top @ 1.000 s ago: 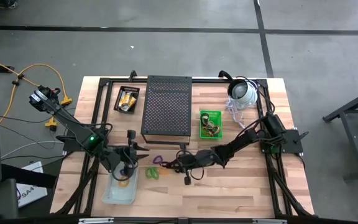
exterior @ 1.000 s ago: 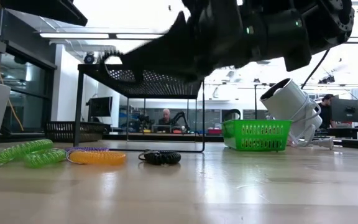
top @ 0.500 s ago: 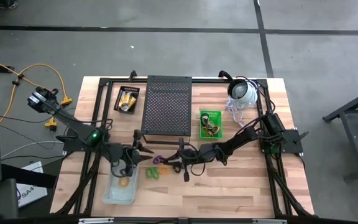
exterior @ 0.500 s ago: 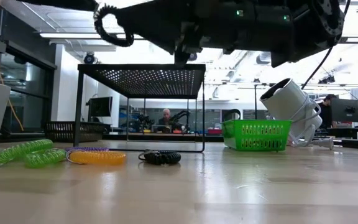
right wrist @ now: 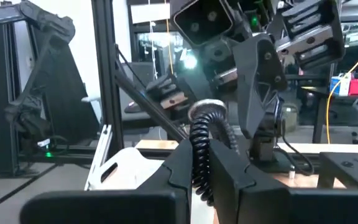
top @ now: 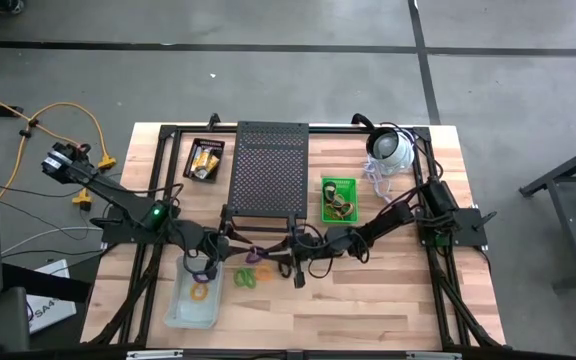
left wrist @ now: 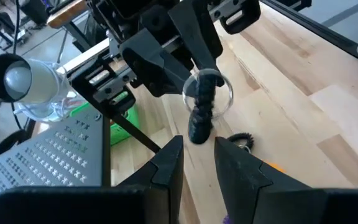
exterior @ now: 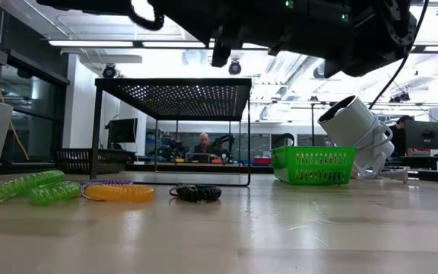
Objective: Pick & Place Office Desk Supplies
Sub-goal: Put the top black spring keychain into the gray bin
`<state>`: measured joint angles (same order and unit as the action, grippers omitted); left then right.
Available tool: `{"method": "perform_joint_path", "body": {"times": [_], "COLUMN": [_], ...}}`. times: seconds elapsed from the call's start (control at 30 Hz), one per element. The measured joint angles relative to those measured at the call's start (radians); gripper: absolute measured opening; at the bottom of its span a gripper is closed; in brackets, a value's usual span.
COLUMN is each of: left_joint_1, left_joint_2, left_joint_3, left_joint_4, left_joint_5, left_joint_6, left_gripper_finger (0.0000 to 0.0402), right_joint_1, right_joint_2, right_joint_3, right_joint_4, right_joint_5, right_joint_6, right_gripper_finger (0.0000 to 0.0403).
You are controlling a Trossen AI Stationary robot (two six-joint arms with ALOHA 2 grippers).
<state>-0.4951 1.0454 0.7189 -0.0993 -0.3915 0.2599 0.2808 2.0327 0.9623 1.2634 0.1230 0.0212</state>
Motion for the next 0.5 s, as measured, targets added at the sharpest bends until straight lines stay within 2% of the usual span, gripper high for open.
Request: {"method": "perform_joint_path", "body": {"times": [0.5], "left_joint_1": [0.057], "left_joint_2": [0.000], "left_joint_3": [0.000], "left_joint_4": [0.098], "left_joint_5": [0.004], "left_joint_6": [0.067], "left_gripper_finger": [0.0084], "right_joint_1": [-0.027], "right_joint_2": [0.000], "right_joint_3": [0.013], "right_joint_4": [0.058], "right_joint_5": [-0.035], "right_joint_6": [0.000], "right_gripper_finger": [0.0027]}}
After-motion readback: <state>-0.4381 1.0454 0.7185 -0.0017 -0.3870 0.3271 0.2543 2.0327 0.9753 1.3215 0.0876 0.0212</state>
